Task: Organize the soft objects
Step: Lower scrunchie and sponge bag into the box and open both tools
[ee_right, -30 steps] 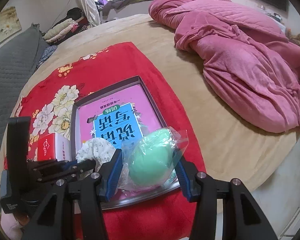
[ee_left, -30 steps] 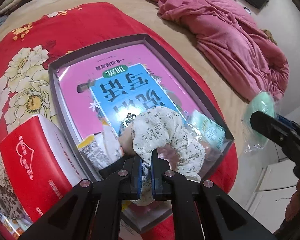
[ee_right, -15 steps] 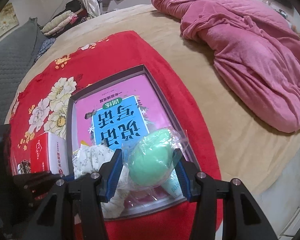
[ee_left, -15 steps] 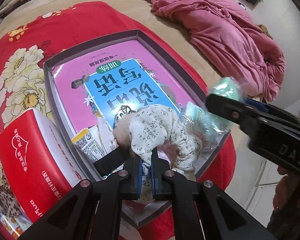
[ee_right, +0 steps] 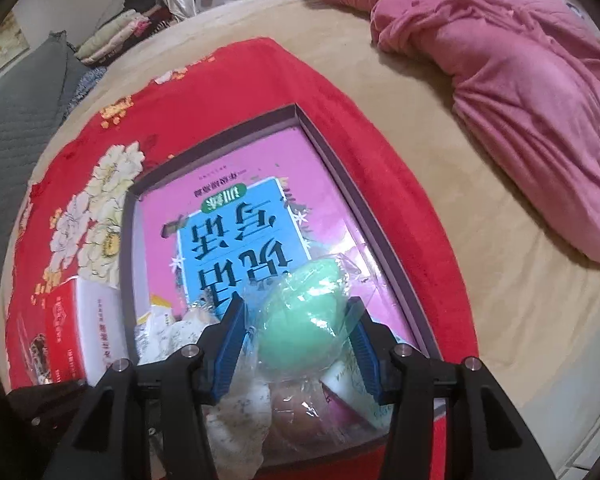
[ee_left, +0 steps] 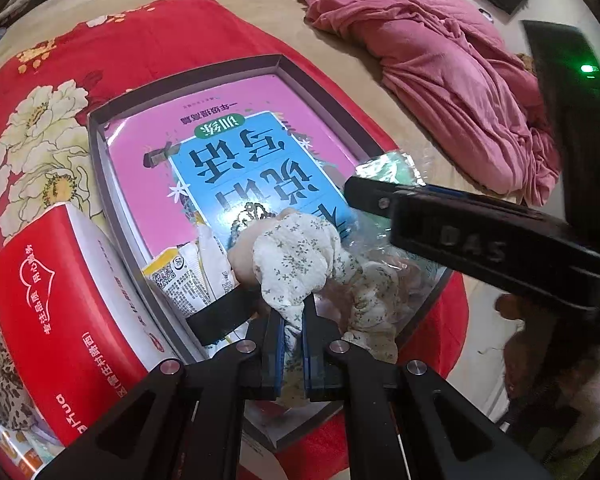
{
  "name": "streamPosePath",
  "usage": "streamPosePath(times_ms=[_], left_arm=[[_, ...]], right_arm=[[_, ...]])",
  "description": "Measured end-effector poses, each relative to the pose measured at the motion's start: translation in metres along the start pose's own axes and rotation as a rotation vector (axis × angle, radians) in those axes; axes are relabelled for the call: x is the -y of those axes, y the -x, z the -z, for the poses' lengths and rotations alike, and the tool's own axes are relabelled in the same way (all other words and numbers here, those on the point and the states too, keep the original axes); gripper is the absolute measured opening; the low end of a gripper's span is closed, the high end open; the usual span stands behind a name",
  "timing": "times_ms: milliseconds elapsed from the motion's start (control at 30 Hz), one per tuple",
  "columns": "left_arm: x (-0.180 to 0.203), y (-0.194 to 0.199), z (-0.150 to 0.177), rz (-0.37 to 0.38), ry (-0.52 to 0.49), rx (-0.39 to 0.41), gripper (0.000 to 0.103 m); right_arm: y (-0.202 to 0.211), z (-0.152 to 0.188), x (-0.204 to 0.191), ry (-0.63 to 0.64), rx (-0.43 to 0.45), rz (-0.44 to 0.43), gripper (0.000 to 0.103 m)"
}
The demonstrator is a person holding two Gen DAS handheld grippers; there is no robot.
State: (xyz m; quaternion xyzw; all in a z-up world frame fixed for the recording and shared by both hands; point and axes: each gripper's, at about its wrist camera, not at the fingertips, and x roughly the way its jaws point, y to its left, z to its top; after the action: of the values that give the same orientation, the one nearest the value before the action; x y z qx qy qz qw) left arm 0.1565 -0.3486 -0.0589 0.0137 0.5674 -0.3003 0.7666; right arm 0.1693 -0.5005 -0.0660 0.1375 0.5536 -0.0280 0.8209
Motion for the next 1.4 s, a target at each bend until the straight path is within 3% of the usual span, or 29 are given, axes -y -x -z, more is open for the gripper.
streamPosePath(times_ms=[267, 600, 933, 1200, 1400], left_arm=[[-0.004, -0.002, -0.001, -0.005, 0.002, -0.004, 0.006], [-0.005, -0.004, -0.002, -0.007, 0.012, -0.005, 0.006], [-0.004, -0.003, -0.004, -0.011, 0.009, -0.001, 0.006], [-0.004, -0.002, -0.007, -0.02, 0.012, 0.001, 0.007], [-0.003, -0.004, -0.008, -0.03, -0.001, -0.006, 0.015]], right_arm=[[-0.028, -0.003, -0.002, 0.0, -0.038, 0.003, 0.051], [-0.028, -0.003, -0.01, 0.043, -0.026, 0.01, 0.052], [-0.006, -0.003, -0.006, 0.027, 0.021, -0.031, 0.062], [0.018, -0.003, 0.0, 0.014, 0.067, -0.03, 0.063], [0.033, 0.003, 0.012, -0.005, 0.081, -0.002, 0.063]])
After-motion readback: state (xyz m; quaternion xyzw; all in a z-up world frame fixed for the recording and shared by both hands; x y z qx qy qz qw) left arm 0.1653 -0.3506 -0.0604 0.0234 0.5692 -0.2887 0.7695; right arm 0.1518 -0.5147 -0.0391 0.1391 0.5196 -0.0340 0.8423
